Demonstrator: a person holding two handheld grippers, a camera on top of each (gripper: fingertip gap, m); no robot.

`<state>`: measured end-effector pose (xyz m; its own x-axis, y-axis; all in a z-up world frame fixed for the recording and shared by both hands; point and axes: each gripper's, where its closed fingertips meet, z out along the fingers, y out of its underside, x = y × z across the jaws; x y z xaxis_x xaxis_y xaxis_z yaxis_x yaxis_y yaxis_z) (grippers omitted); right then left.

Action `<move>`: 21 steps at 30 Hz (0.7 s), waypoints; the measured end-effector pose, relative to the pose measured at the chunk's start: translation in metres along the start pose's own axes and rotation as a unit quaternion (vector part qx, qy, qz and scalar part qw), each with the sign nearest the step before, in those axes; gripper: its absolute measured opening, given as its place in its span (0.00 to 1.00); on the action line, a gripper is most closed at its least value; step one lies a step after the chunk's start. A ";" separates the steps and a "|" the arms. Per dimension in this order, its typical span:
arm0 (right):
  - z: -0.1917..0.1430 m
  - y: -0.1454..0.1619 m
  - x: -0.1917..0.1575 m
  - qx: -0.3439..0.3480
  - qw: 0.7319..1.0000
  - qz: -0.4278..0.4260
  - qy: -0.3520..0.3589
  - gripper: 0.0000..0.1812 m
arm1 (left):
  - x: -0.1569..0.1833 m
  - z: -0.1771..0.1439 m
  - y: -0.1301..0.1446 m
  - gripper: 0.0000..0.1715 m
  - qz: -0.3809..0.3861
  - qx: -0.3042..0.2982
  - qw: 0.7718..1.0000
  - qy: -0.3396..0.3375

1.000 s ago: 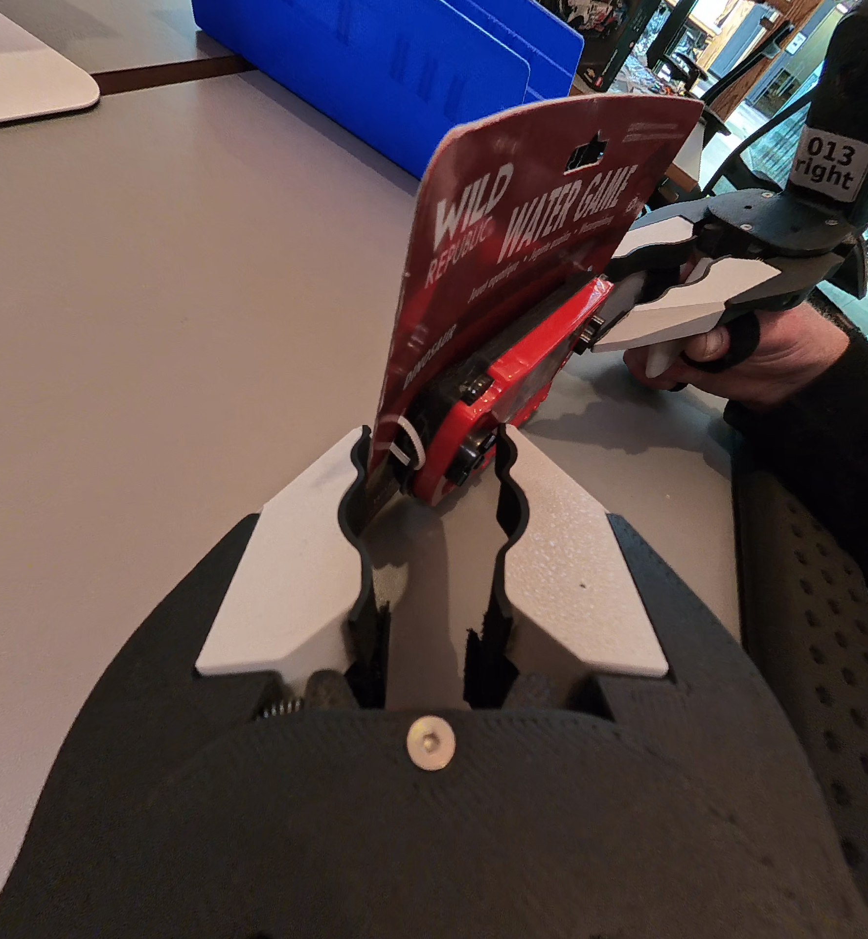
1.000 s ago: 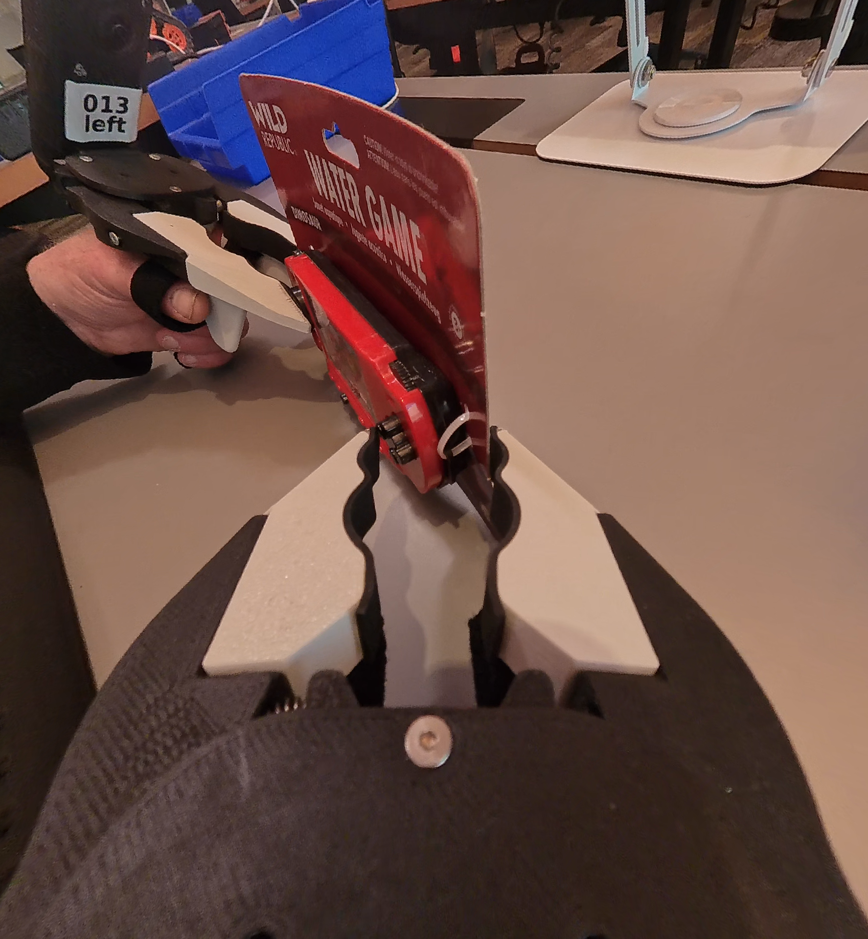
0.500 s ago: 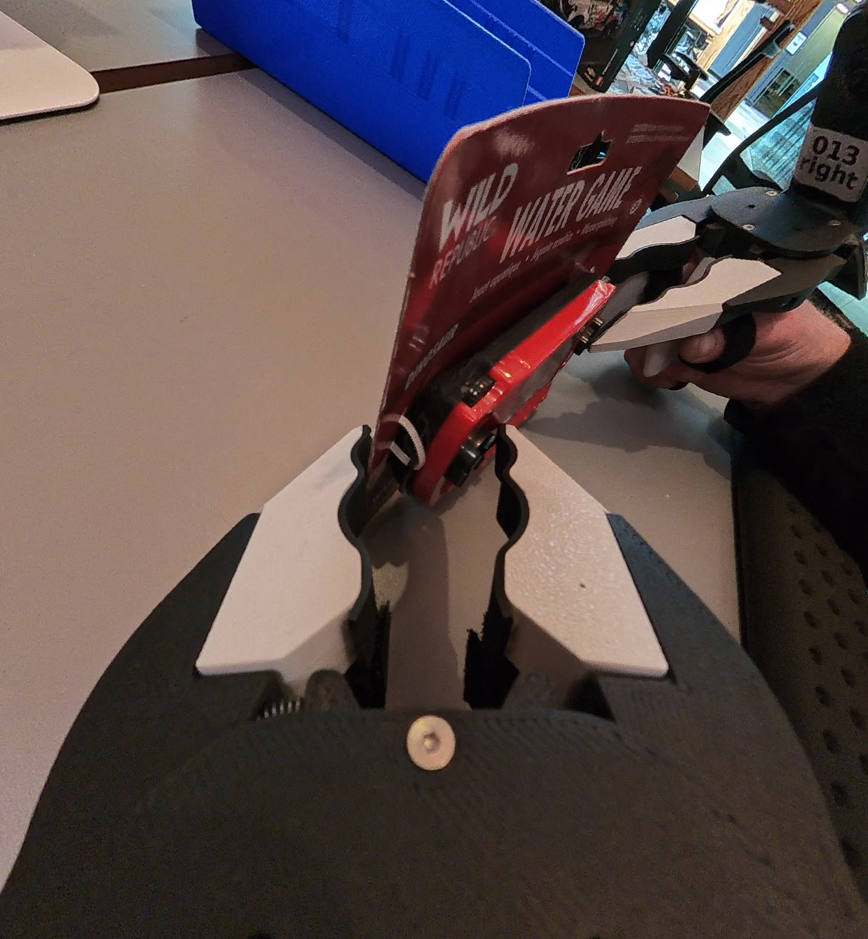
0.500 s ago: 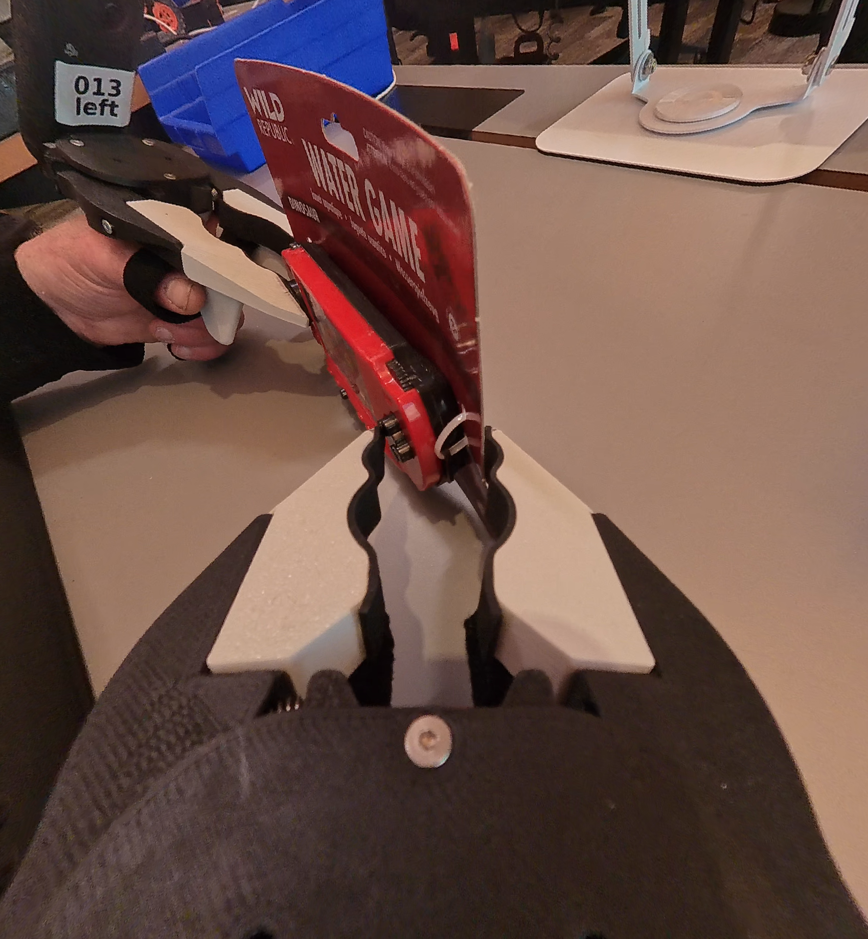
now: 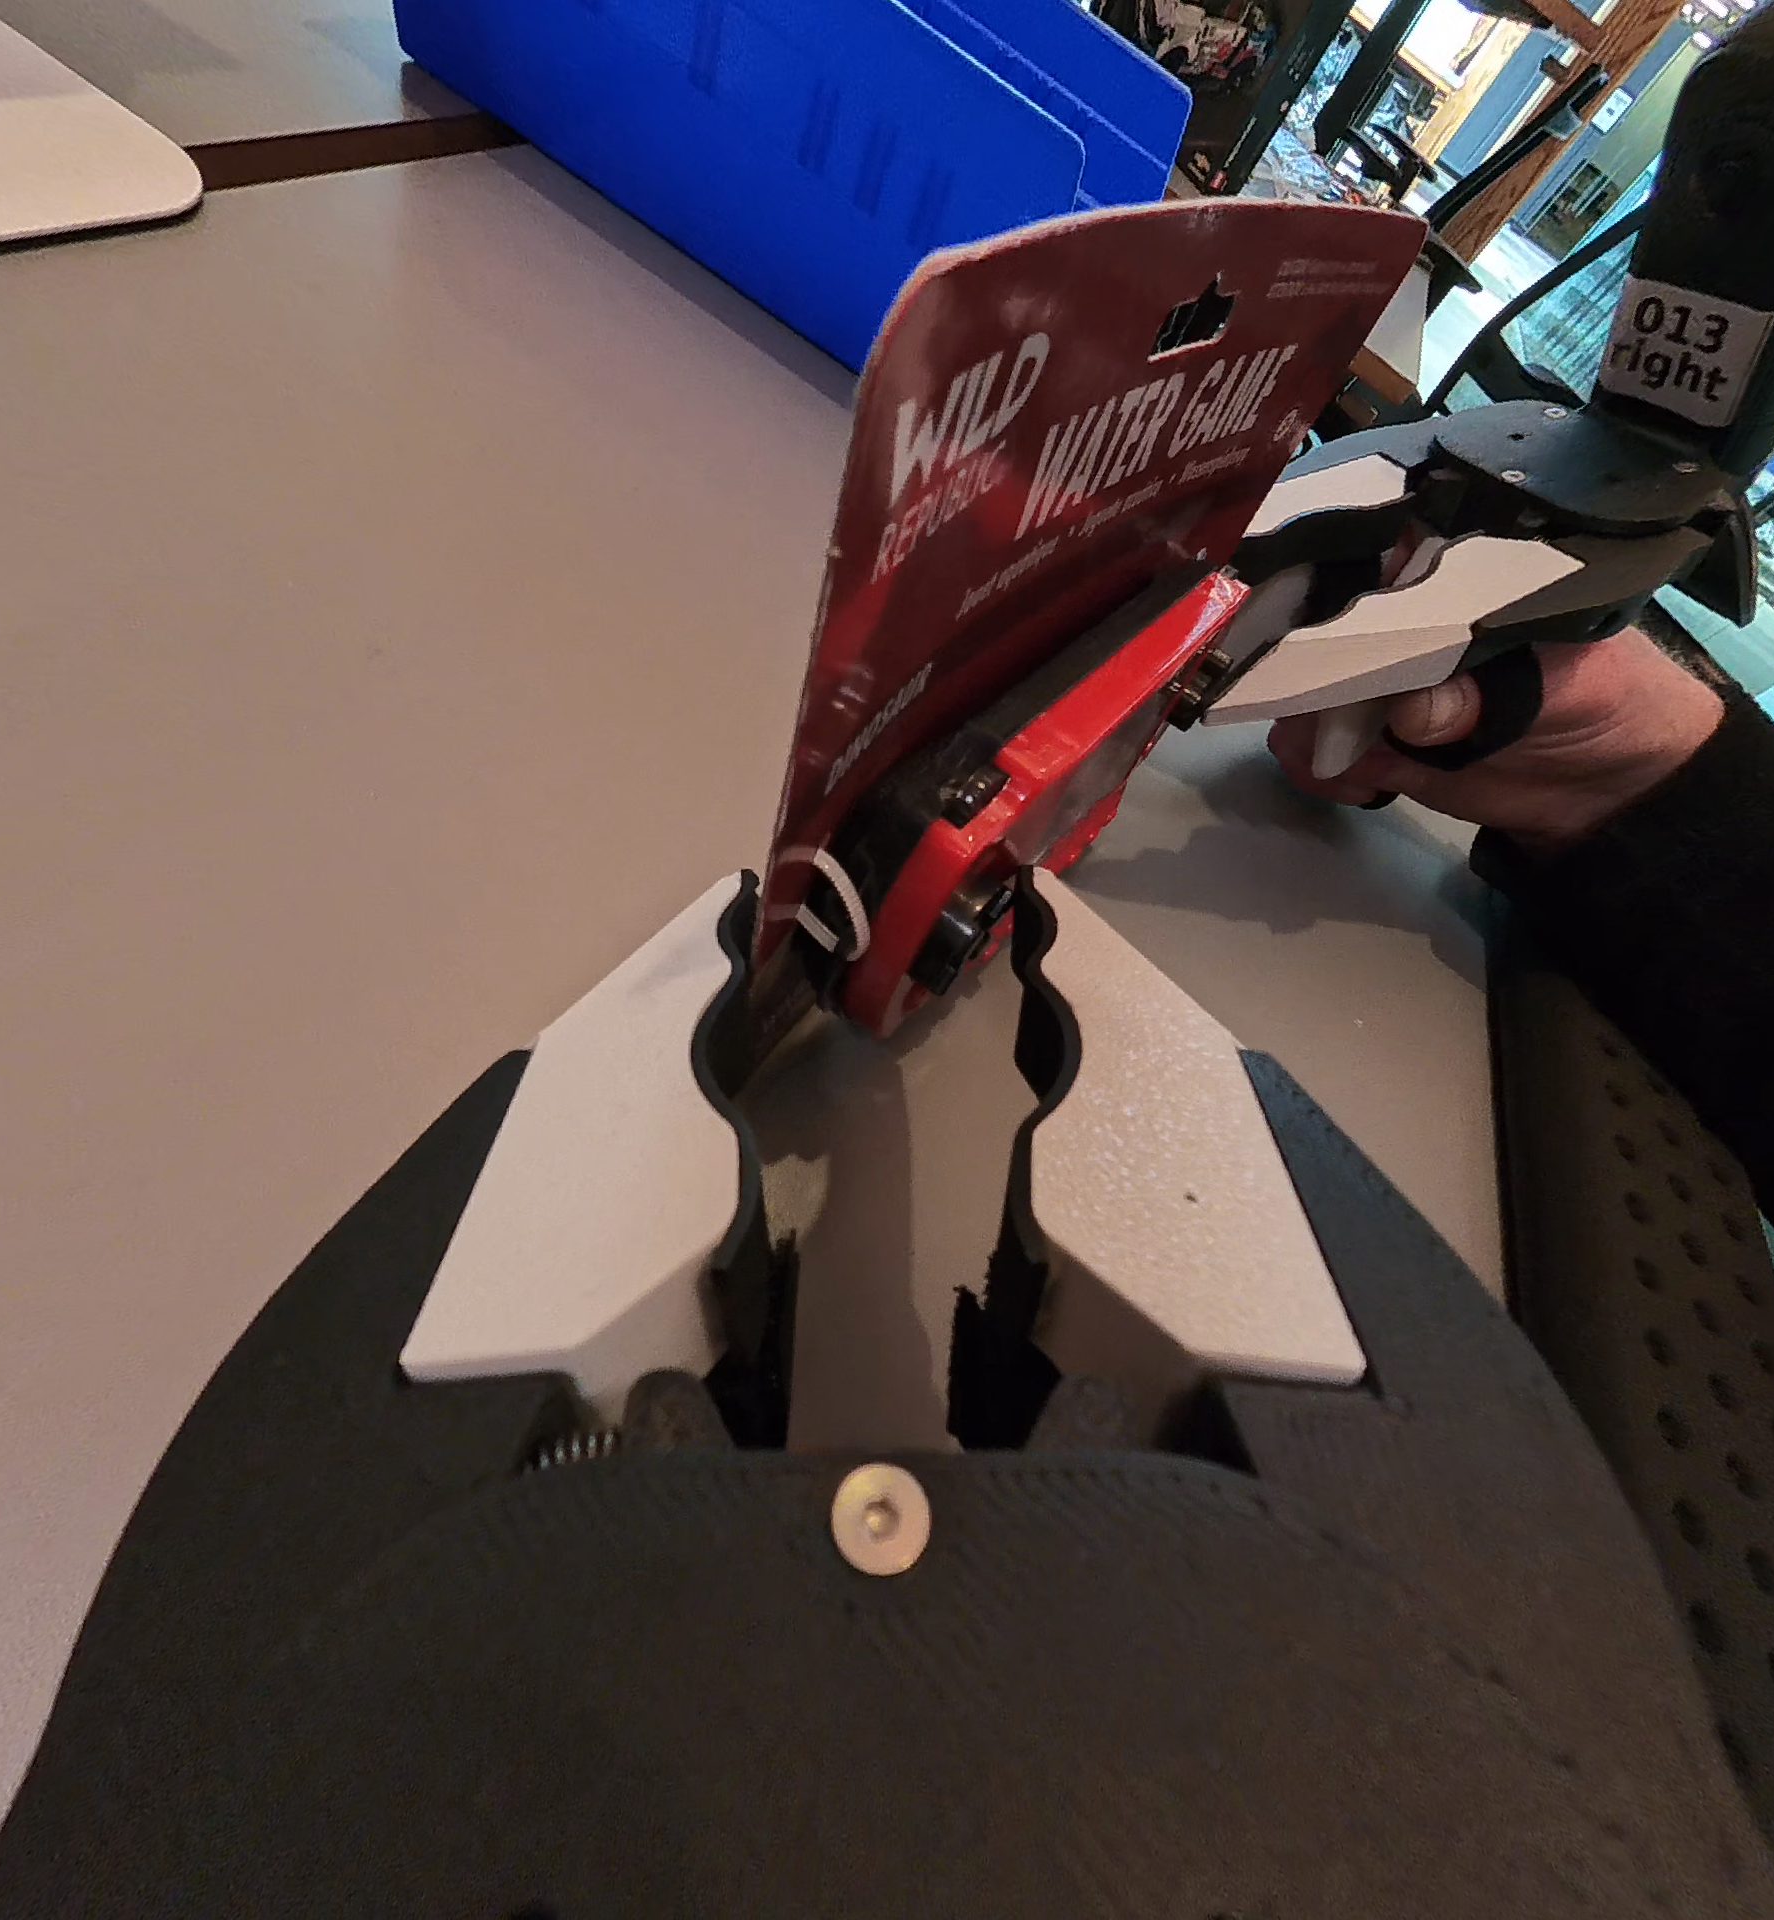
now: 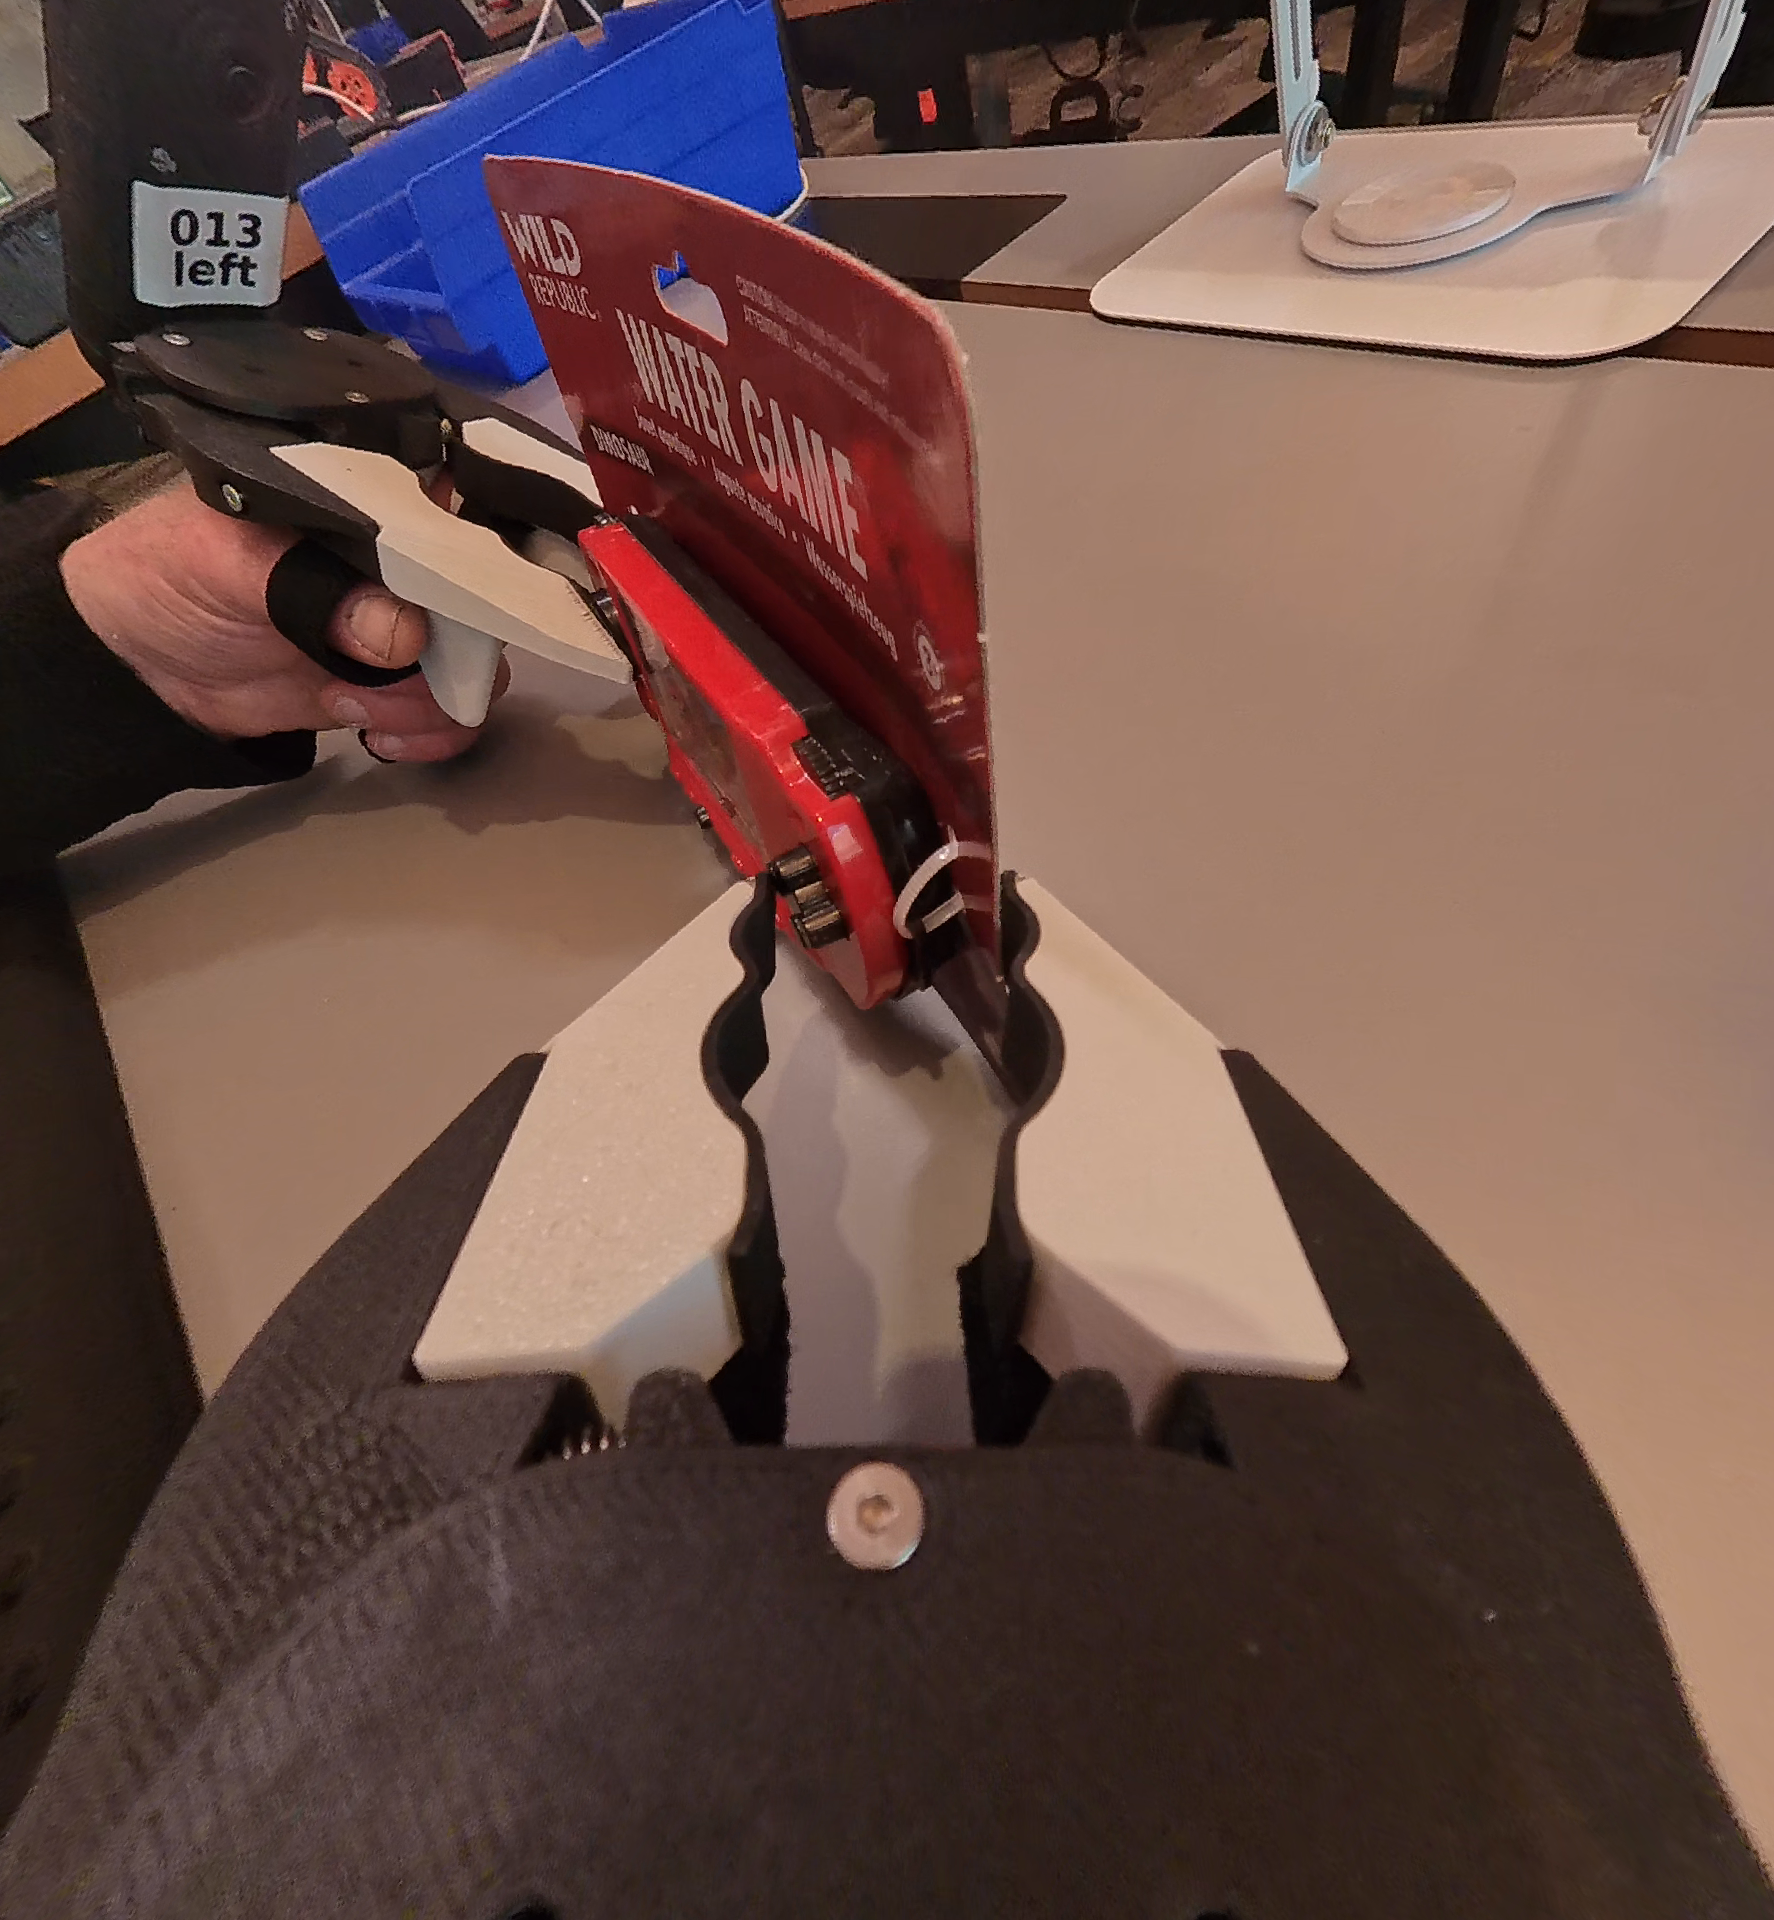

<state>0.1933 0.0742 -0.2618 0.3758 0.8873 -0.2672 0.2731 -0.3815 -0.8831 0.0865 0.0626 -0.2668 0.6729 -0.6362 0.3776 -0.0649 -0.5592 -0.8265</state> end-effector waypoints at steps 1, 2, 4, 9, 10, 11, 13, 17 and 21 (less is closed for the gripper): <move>0.000 0.000 0.000 0.000 1.000 0.001 -0.001 0.22 | 0.000 0.000 0.000 0.27 0.000 0.000 1.000 0.000; 0.000 0.000 0.000 0.000 1.000 0.001 -0.002 0.22 | 0.000 0.000 0.000 0.27 0.000 0.000 1.000 0.001; 0.000 0.001 0.000 0.000 1.000 0.002 -0.002 0.22 | 0.000 0.000 0.000 0.27 0.000 0.000 1.000 0.001; -0.001 0.001 0.000 -0.001 1.000 0.002 -0.001 0.23 | 0.001 0.001 0.000 0.27 -0.001 0.000 1.000 0.003; -0.002 0.002 0.000 -0.002 1.000 0.003 -0.001 0.23 | 0.001 0.001 0.000 0.27 -0.001 0.000 1.000 0.003; -0.002 0.003 0.001 -0.004 1.000 0.003 0.000 0.23 | 0.001 0.001 0.000 0.27 -0.002 0.000 1.000 0.004; -0.002 0.004 0.002 -0.007 1.000 0.003 0.001 0.24 | 0.000 0.002 -0.001 0.27 -0.005 0.001 1.000 0.004; -0.002 0.005 0.004 -0.011 1.000 -0.003 0.003 0.21 | -0.001 0.002 -0.002 0.27 -0.012 0.001 1.000 0.008; -0.002 0.004 0.007 -0.009 1.000 0.003 -0.003 0.20 | -0.002 0.005 -0.004 0.27 -0.019 0.001 1.000 0.011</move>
<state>0.1989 0.0783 -0.2658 0.3719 0.8866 -0.2750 0.2873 -0.3917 -0.8741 0.0890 0.0689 -0.2663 0.6587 -0.6258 0.4177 -0.0385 -0.5825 -0.8119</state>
